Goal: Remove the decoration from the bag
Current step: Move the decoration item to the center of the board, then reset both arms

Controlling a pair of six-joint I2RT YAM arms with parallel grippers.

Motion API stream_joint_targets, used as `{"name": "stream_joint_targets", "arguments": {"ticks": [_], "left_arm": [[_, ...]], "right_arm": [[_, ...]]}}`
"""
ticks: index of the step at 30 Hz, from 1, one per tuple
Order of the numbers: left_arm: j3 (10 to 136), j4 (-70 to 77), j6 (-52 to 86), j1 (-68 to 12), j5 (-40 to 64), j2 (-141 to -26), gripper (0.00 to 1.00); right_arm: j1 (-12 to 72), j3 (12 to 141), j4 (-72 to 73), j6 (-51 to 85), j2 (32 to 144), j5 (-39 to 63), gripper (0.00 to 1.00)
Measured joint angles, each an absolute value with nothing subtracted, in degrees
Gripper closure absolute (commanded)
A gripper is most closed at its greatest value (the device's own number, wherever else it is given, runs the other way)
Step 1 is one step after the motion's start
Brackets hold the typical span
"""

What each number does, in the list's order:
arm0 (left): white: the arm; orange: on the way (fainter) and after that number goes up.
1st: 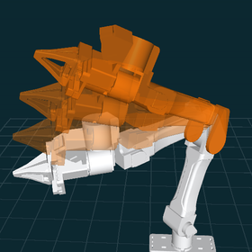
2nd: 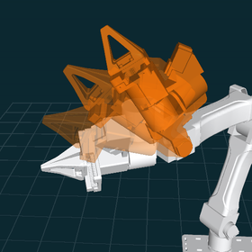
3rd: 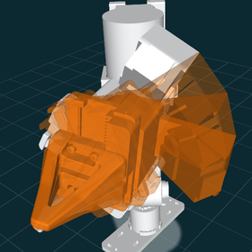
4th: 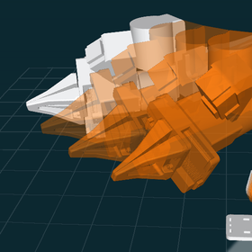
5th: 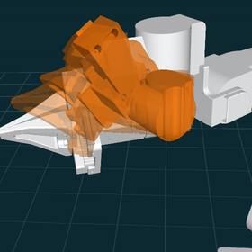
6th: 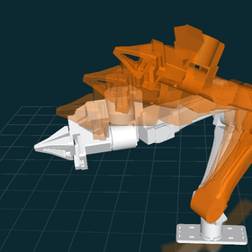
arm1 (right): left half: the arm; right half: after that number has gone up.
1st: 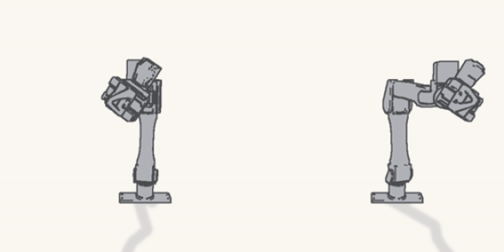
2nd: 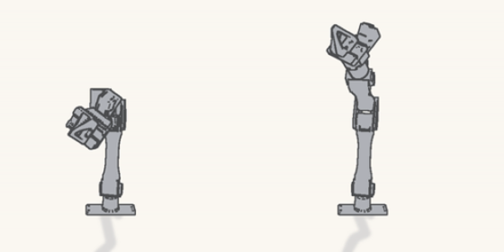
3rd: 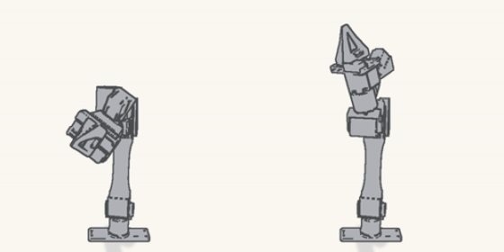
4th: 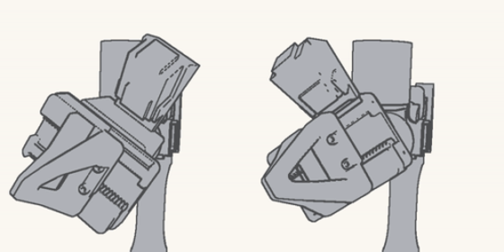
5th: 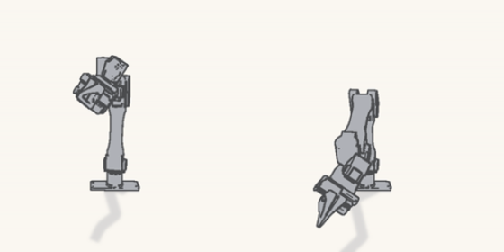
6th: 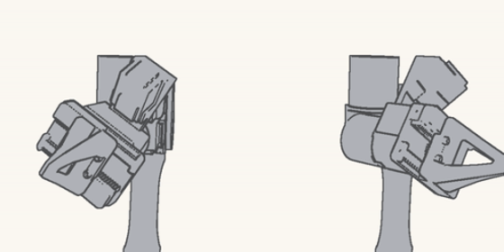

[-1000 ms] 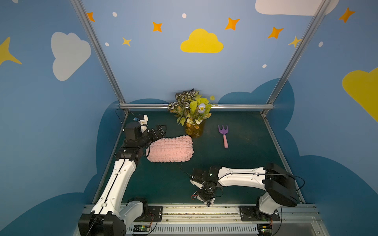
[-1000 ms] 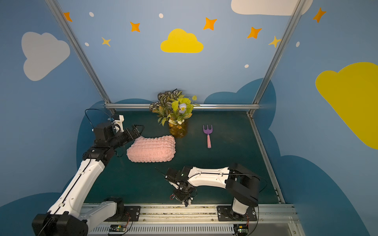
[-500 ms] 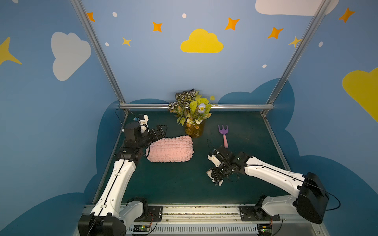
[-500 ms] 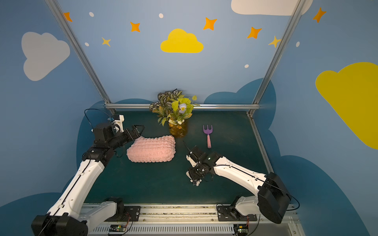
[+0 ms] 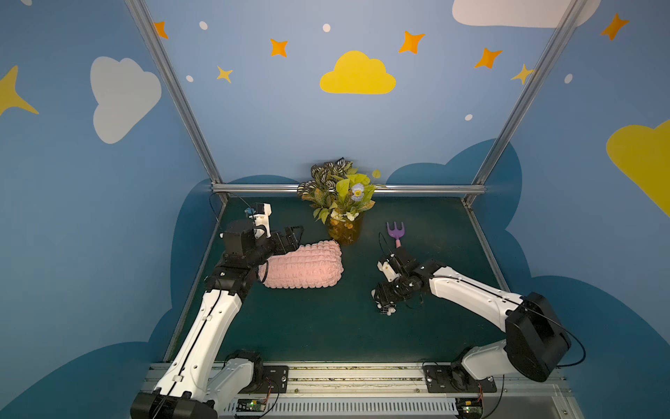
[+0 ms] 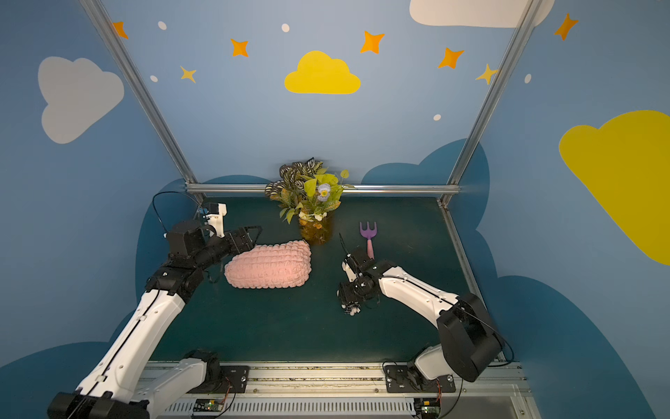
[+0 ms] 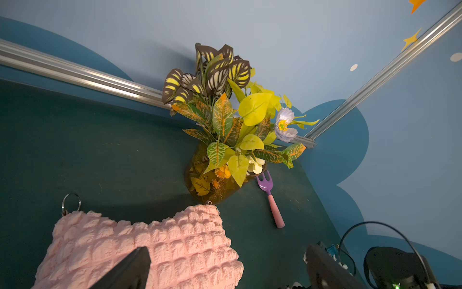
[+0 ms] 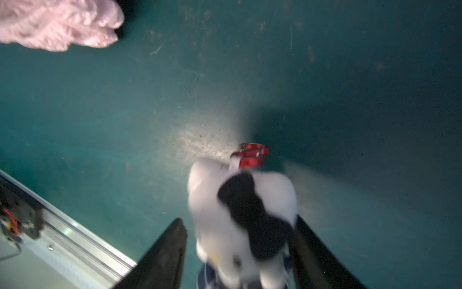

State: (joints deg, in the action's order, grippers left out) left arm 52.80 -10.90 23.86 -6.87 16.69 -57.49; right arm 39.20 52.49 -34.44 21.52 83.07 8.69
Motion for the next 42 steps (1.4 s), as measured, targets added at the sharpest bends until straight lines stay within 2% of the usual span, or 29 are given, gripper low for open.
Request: {"name": "stream_joint_targets", "arguments": {"ticks": [8, 13, 15, 20, 23, 26, 30, 33, 38, 42], "left_arm": [[49.6, -9.1, 19.0, -10.4, 9.7, -54.9, 0.00], [44.4, -3.8, 16.0, -12.1, 1.9, -53.2, 0.00], [41.4, -0.8, 14.3, -12.2, -1.8, -53.2, 0.00], [32.2, 7.5, 9.5, -12.1, -9.9, -54.0, 0.00], [26.8, 12.3, 7.1, -12.1, -13.8, -55.3, 0.00], [22.6, 17.5, 4.7, -12.0, -16.6, -57.6, 0.00], [19.6, 26.4, 1.6, -11.3, -18.5, -65.3, 0.00], [18.5, 35.8, -0.7, -10.2, -18.0, -73.3, 0.00], [19.3, 54.1, -1.6, -7.0, -13.9, -87.1, 0.00], [21.7, 55.5, -2.8, -5.9, -10.4, -88.5, 0.00]], "right_arm": [[33.9, 57.3, -35.7, 21.6, 77.3, 7.7, 0.02], [28.8, 61.8, -34.3, 20.2, 68.1, -2.5, 0.02], [26.5, 59.3, -29.9, 18.0, 62.7, -9.8, 0.02], [16.1, 40.6, -9.1, 11.2, 50.6, -25.4, 0.02], [9.4, 34.4, -2.7, 11.7, 53.8, -30.5, 0.02], [5.4, 31.5, 2.7, 12.3, 63.4, -31.4, 0.02], [5.0, 29.3, 11.4, 10.6, 75.8, -29.2, 0.02], [5.1, 28.0, 16.6, 6.6, 78.8, -25.6, 0.02], [4.1, 21.4, 40.5, 3.8, 86.4, -21.3, 0.02], [3.9, 22.7, 36.8, 2.7, 86.5, -19.4, 0.02]]}}
